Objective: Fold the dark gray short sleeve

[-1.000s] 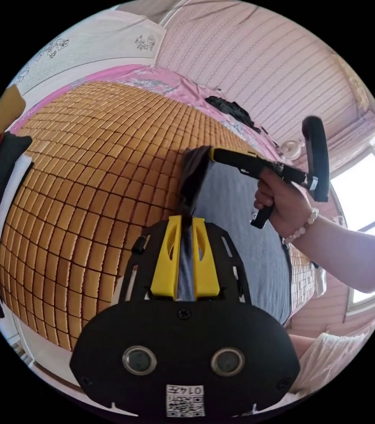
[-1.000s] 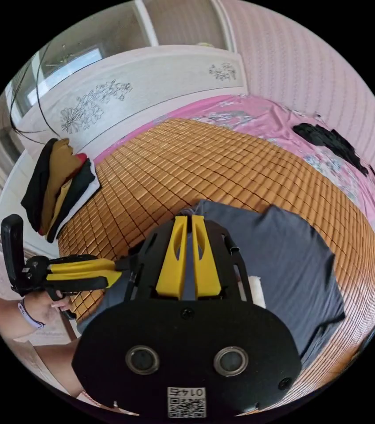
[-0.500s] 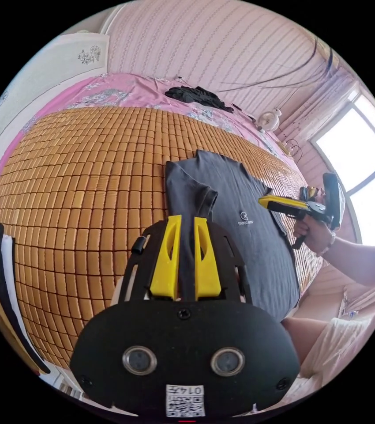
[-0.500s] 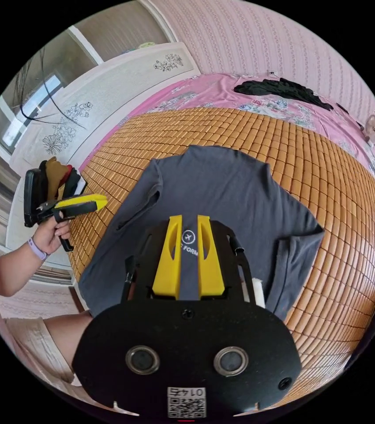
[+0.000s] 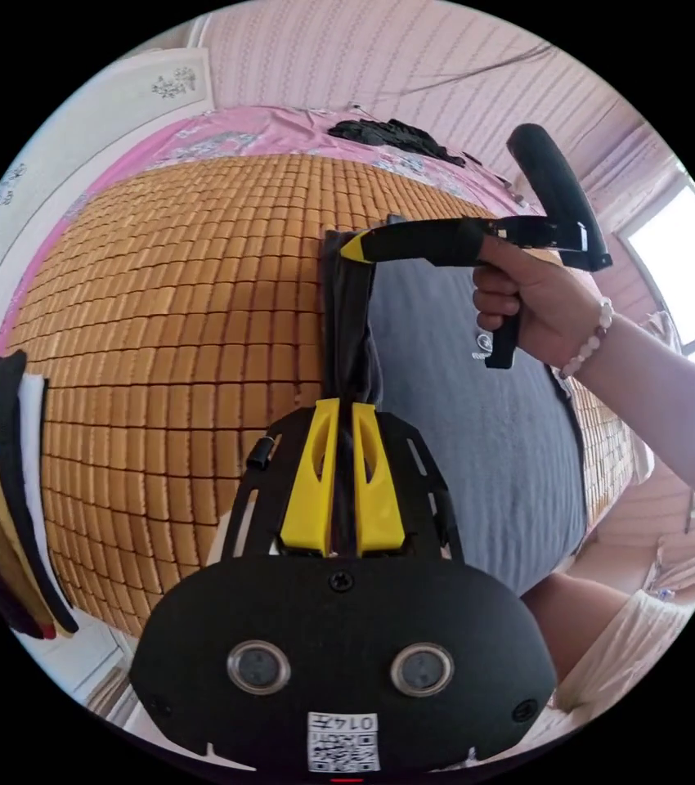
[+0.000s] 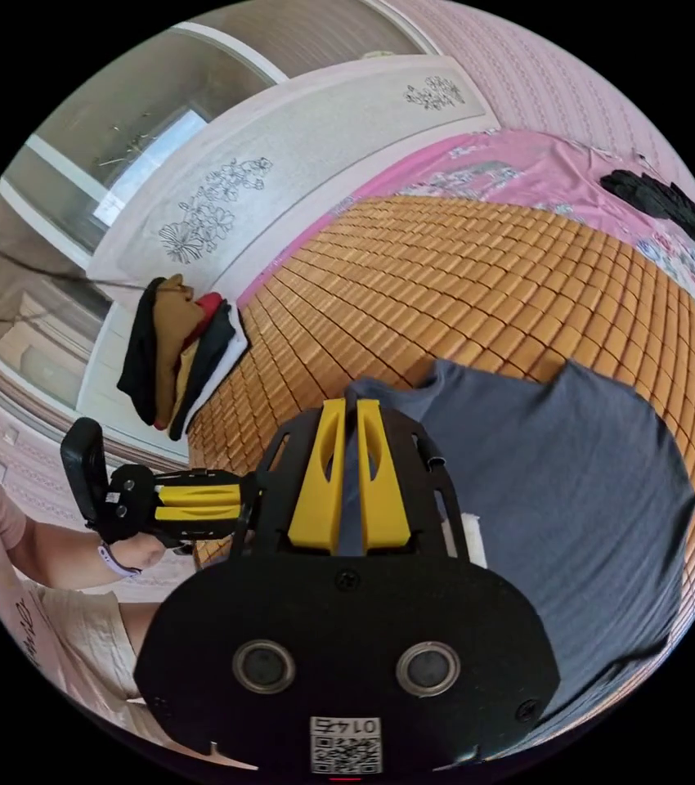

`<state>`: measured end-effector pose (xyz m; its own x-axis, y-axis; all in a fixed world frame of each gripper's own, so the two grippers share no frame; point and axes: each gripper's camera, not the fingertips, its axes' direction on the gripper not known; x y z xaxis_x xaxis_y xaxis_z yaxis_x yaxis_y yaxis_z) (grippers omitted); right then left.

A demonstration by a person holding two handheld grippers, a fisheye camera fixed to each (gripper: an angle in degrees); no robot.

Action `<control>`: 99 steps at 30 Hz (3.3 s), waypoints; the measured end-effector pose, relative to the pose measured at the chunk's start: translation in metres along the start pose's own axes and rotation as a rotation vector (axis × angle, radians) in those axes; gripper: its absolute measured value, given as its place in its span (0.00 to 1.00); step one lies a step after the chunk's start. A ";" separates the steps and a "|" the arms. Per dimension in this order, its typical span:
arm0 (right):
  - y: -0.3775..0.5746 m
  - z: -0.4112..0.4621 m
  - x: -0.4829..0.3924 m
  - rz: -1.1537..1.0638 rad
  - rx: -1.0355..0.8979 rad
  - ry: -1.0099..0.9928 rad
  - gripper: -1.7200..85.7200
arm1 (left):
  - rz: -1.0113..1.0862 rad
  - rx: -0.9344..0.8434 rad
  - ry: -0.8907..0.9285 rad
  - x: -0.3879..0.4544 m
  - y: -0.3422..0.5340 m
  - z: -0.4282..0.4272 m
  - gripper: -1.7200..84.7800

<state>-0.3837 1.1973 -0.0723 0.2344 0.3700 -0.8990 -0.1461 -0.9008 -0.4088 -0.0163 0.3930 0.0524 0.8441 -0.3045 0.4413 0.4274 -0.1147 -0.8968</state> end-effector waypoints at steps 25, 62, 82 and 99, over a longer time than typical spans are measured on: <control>0.163 -0.210 0.109 0.365 0.040 0.746 0.13 | 0.015 0.160 0.157 -0.078 -0.113 0.025 0.11; 0.137 -0.383 0.123 0.336 0.294 0.342 0.03 | 0.246 0.223 0.170 -0.018 -0.280 -0.029 0.01; 0.268 -0.259 -0.041 0.541 -0.077 0.310 0.03 | -0.136 -0.163 0.230 -0.006 -0.035 -0.019 0.07; 0.220 -0.170 -0.102 0.470 -0.360 0.658 0.02 | 0.268 -0.291 -0.159 0.127 -0.033 -0.017 0.01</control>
<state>-0.2767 0.9225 -0.0440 0.7481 -0.1626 -0.6433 -0.0815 -0.9847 0.1541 0.0713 0.3422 0.1370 0.9621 -0.2128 0.1706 0.0961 -0.3208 -0.9423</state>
